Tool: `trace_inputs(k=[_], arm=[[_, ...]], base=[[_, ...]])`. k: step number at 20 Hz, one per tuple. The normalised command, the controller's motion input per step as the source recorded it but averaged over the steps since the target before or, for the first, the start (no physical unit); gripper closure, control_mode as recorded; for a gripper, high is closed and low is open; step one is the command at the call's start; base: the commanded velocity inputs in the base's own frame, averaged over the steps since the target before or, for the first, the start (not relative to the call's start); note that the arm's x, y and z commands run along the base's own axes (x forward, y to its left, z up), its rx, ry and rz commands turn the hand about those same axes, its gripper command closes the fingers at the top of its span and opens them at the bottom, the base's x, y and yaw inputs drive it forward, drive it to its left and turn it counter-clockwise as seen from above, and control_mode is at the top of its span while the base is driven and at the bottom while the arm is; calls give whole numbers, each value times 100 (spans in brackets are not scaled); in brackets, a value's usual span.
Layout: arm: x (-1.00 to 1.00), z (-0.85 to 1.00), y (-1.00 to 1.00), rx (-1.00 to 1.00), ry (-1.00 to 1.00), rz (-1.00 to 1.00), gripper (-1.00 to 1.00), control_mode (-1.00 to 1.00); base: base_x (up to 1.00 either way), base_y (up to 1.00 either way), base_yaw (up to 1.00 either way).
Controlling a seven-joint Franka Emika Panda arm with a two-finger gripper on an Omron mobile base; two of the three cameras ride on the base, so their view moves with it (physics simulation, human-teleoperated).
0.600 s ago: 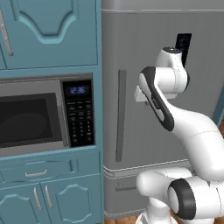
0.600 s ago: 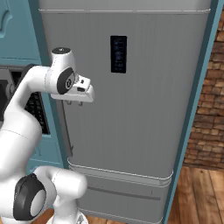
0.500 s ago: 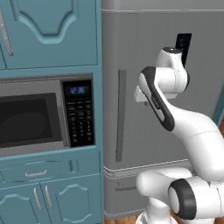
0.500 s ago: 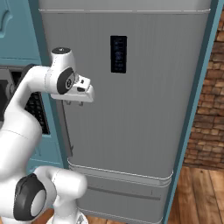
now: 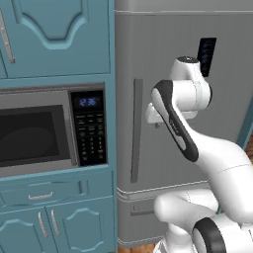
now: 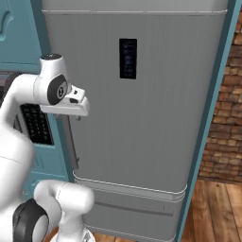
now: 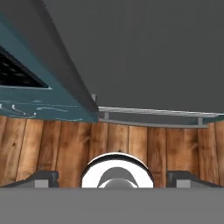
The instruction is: Open the drawer on the left and place the cutting tools on the cutting board.
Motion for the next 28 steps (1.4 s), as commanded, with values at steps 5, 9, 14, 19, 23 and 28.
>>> trace_inputs(k=[5, 9, 14, 19, 23, 28], arm=[[-48, -39, 100, -6, 6, 23, -100, -100], [-35, -52, 100, -8, 0, 26, -100, -100], [-10, -47, 100, -8, -8, 17, -100, -100], [7, -50, 100, -10, -33, 0, -100, -100], [44, -40, 95, -11, -32, -7, -100, -100], [58, -28, 13, -5, -14, -7, -100, -100]], base=[[0, 0, 0], [0, 0, 0], [0, 0, 0], [0, 0, 0], [0, 0, 0], [0, 0, 0]])
